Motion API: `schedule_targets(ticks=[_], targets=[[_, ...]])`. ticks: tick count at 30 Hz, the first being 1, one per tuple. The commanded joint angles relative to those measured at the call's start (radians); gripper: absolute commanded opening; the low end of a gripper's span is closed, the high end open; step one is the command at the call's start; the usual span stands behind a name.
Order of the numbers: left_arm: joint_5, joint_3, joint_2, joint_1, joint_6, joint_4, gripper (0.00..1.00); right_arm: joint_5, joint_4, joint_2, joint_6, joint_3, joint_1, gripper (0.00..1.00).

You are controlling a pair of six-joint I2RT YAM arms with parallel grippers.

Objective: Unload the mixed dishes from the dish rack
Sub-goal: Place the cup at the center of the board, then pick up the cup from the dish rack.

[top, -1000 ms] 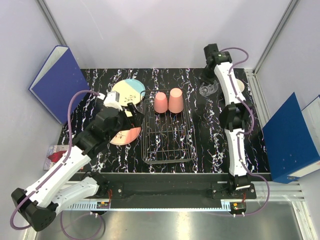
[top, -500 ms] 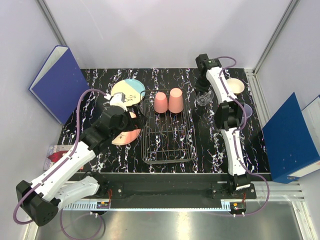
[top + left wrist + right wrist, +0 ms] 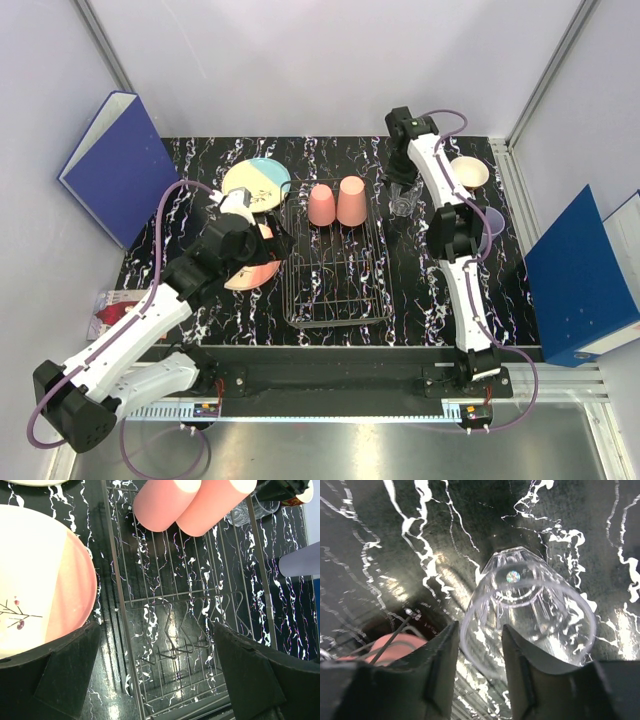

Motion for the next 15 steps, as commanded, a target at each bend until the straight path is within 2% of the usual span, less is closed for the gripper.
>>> schedule_targets(ticks=[1,6,8,10,11,13,14,15], targets=[[0.002,-0.004,-0.02,0.001,-0.006,0.03,0.99,0.034,-0.018,-0.196,0.001,0.03,0.01,0.49],[-0.042,0.036,-0.006,0.001,0.03,0.027,0.99,0.008,0.034,-0.384,-0.001,0.048,0.029,0.58],[-0.054,0.059,0.022,0.001,0.056,0.028,0.99,-0.003,0.071,-0.5,-0.031,-0.002,0.05,0.63],[-0.062,0.113,0.075,0.001,0.079,0.027,0.99,-0.014,0.163,-0.599,-0.086,-0.083,0.082,0.75],[-0.062,0.154,0.098,0.001,0.102,0.027,0.99,-0.005,0.207,-0.718,-0.103,-0.226,0.125,0.82],[-0.059,0.195,0.184,0.001,0.122,0.03,0.99,0.041,0.386,-0.852,-0.117,-0.415,0.17,0.98],[-0.056,0.243,0.218,0.001,0.134,0.03,0.99,0.043,0.467,-1.001,-0.117,-0.644,0.191,1.0],[-0.042,0.268,0.25,0.001,0.139,0.032,0.99,0.005,0.687,-1.089,-0.113,-0.783,0.194,1.0]])
